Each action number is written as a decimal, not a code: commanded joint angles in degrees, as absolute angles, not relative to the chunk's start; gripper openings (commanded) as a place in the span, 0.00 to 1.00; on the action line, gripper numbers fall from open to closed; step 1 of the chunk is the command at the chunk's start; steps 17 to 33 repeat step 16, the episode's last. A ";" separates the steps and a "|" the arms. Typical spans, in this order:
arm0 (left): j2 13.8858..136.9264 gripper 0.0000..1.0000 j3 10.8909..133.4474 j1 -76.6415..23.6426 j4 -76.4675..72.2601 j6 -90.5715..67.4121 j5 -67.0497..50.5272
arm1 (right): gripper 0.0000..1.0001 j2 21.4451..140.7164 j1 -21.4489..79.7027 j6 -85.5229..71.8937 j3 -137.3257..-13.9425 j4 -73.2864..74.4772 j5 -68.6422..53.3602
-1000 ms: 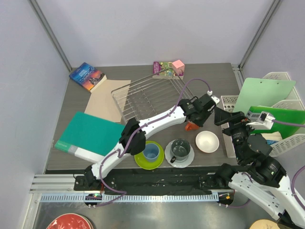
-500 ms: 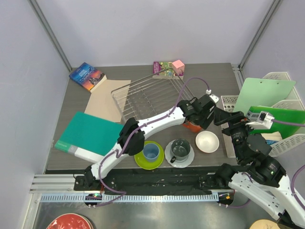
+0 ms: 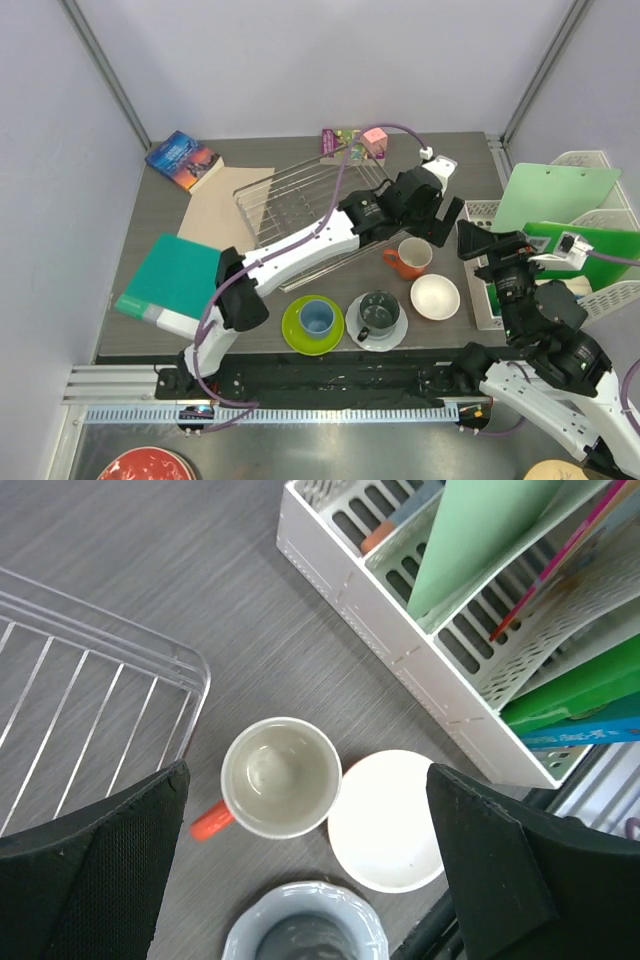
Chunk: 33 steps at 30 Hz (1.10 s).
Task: Unload the mixed dishes from the dish rack
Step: Reset both arms
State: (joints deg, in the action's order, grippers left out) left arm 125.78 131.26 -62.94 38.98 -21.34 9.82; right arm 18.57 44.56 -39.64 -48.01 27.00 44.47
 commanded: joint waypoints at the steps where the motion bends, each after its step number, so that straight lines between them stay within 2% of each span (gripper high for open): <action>1: 117.26 1.00 129.99 -63.11 39.35 -23.55 15.54 | 0.92 19.95 44.74 -36.83 -51.50 24.79 46.32; 5: 110.50 1.00 126.84 -63.11 45.42 -23.91 28.18 | 0.92 21.09 44.74 -34.02 -53.35 25.40 46.14; 7: 104.44 1.00 120.35 -63.11 45.88 -24.26 35.66 | 0.93 22.23 44.74 -33.66 -53.18 25.66 45.97; 12: 89.25 1.00 100.77 -63.02 42.80 -28.02 43.04 | 0.93 26.01 44.74 -35.24 -50.10 23.47 42.11; 16: 81.24 1.00 92.04 -63.02 45.08 -35.58 47.44 | 0.93 29.18 44.74 -35.68 -46.85 19.17 38.85; 33: 81.24 1.00 92.04 -63.02 45.08 -35.58 47.44 | 0.93 29.18 44.74 -35.68 -46.85 19.17 38.85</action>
